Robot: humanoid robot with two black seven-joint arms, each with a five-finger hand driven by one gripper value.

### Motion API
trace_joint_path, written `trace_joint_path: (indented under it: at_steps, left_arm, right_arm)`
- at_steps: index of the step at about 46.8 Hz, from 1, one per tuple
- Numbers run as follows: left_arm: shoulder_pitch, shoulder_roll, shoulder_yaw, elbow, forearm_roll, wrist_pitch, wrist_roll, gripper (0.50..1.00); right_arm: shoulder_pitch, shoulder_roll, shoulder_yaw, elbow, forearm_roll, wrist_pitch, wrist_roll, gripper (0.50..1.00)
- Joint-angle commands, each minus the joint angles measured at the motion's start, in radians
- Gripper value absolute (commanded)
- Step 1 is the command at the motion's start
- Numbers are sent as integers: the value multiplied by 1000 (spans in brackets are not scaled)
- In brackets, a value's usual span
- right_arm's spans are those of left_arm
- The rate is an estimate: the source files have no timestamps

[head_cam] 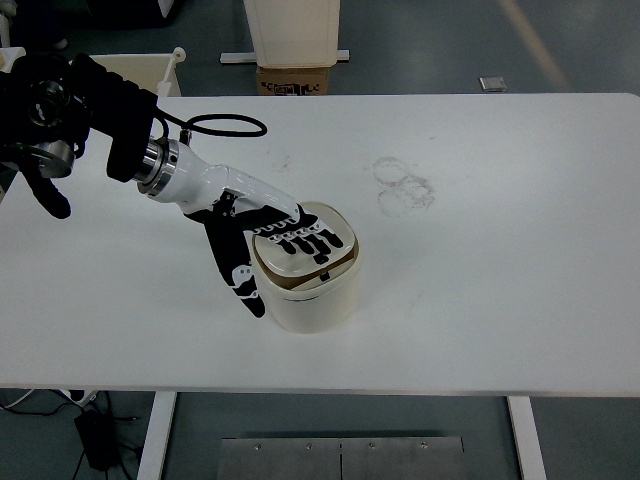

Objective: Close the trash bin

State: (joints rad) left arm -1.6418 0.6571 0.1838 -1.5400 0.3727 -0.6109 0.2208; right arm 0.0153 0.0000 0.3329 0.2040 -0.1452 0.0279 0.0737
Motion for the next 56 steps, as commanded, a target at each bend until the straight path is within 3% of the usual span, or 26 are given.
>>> trace_joint_path:
  at_steps: [1,9,36,48,56]
  left_arm:
    - [14,-13,-18,0,0,0,-1,1000]
    - [30,-42,-64,3,-5,0,-5,1000]
    - [100,-44,-64,6,11,0,-5,1000]
    - [85,-33,-72,14,9,0,-5,1000]
    - [50,-34,-142,73,-6,0,-5,1000]
  right_arm:
    - [0,0,0,0,0,0,0,993]
    - [0,0,0,0,0,0,0,993]
    - [0,0,0,0,0,0,0,993]
    - [0,0,0,0,1,0,0,993]
    - [0,0,0,0,1,0,0,993]
